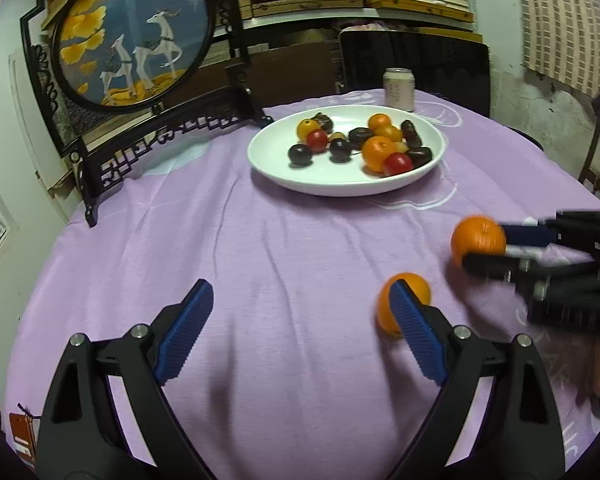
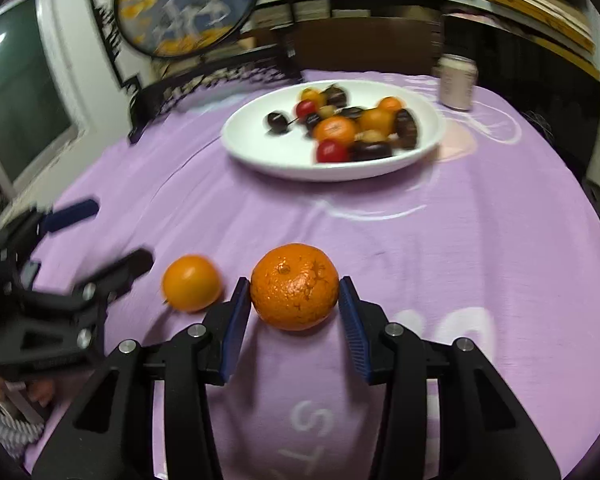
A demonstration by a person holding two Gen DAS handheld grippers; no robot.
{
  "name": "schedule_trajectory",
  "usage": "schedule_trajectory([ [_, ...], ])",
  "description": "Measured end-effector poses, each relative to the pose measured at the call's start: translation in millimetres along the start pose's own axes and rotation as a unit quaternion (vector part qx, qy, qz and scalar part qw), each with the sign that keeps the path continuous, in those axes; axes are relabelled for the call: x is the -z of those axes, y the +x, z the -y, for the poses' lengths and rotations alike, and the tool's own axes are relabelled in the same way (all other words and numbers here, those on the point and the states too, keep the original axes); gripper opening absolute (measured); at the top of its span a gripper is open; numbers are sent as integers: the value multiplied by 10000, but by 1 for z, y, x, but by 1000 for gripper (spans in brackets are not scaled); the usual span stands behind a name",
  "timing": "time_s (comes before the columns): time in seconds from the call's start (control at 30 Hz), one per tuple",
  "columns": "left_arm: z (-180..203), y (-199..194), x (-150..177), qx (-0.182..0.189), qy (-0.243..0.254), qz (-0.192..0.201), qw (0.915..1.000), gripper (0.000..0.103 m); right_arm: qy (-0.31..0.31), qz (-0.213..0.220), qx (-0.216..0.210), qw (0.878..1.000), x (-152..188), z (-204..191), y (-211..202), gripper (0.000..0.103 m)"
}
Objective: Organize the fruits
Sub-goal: 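Grasp a small orange with the left gripper while the right gripper grasps a large tangerine, then carry the orange and tangerine to the white plate and open both grippers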
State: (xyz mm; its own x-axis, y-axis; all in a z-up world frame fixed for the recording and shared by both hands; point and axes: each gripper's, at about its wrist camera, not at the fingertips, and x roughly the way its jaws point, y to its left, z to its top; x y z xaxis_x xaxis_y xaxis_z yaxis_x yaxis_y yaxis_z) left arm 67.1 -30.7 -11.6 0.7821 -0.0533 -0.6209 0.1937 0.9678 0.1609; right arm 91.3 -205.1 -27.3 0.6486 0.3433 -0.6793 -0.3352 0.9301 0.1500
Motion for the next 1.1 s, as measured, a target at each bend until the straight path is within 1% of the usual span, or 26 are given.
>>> schedule_trajectory([
  [0.1, 7, -1, 1, 126, 93, 26, 9999, 91, 220, 86, 1, 9997, -3, 12, -5, 45],
  [0.17, 11, -1, 2, 296, 101, 18, 9995, 91, 279, 123, 5, 9995, -3, 15, -8, 45],
  [0.2, 15, 1, 3, 419, 116, -15, 9991, 91, 285, 135, 1, 9995, -3, 15, -8, 45],
  [0.33, 27, 8, 5, 656, 311, -182, 9972, 91, 278, 158, -2, 9995, -4, 16, -10, 45],
  [0.43, 27, 10, 5, 782, 273, -211, 9963, 91, 282, 155, -5, 9995, -4, 15, -10, 45],
  [0.53, 28, 13, 6, 927, 243, -327, 9949, 90, 255, 162, -16, 9995, -3, 13, -11, 45],
  [0.63, 32, 18, 5, 1030, 269, -451, 9933, 86, 224, 162, -26, 9996, -3, 12, -11, 45],
  [0.83, 31, 26, 3, 1073, 145, -609, 9923, 86, 232, 152, -28, 9996, -3, 12, -11, 45],
  [0.9, 30, 32, 2, 1115, 66, -740, 9910, 75, 212, 132, -22, 9997, -3, 12, -10, 45],
  [0.93, 30, 35, 3, 1145, 41, -827, 9900, 63, 198, 113, -19, 9997, -2, 11, -9, 45],
  [0.97, 29, 38, 4, 1176, 15, -920, 9888, 57, 190, 100, -18, 9998, -2, 11, -9, 45],
  [1.0, 29, 39, 3, 1168, 5, -911, 9890, 54, 183, 89, -17, 9998, -2, 10, -8, 45],
  [1.07, 30, 39, 4, 1275, 45, -894, 9878, 37, 182, 66, -12, 9998, -1, 10, -7, 45],
  [1.1, 31, 38, 3, 1282, 66, -888, 9877, 35, 187, 58, -9, 9998, -1, 11, -7, 45],
])
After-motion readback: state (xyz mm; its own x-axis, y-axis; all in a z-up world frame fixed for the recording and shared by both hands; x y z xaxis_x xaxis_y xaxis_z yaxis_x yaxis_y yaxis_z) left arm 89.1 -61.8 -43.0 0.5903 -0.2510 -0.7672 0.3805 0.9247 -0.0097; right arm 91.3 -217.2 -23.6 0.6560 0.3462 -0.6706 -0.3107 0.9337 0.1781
